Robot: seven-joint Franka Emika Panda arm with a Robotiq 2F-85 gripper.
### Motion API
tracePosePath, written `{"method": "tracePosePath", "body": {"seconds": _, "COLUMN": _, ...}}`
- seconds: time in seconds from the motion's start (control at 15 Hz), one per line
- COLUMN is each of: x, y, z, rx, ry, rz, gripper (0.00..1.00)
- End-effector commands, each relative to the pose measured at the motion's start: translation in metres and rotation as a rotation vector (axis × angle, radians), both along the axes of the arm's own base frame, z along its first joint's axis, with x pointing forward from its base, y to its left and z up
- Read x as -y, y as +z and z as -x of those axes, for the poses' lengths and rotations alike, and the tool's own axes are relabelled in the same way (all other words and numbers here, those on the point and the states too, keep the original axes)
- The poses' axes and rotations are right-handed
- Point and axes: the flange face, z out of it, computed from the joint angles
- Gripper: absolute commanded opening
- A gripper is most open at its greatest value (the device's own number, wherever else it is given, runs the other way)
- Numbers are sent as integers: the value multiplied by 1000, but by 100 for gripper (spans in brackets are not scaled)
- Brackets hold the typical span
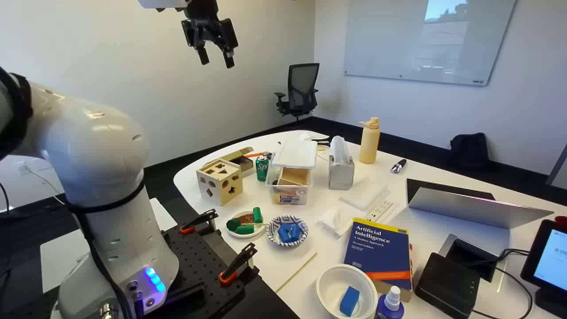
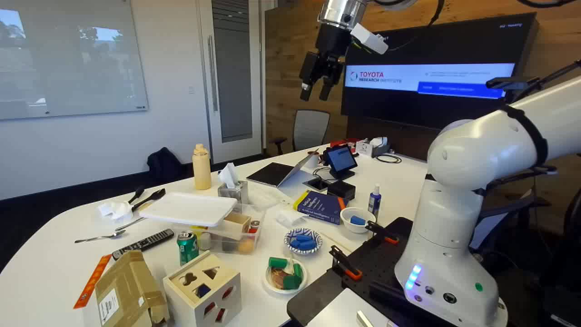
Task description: Place the lid onto the bottle
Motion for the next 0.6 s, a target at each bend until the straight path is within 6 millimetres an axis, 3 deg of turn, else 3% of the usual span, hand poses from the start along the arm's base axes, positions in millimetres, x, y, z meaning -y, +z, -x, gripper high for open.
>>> {"method": "tracePosePath", "body": {"seconds": 0.0, "x": 0, "y": 0, "z": 0, "rx": -1, "ry": 0, "rz": 0, "gripper": 100}}
{"method": "tracePosePath", "body": {"seconds": 0.33, "x": 0, "y": 0, "z": 0, "rx": -1, "ry": 0, "rz": 0, "gripper": 100}}
{"method": "tracePosePath", "body": {"seconds": 0.53, "x": 23, "y": -19, "z": -15, "rx": -33, "ry": -63, "rz": 7, "gripper": 100}}
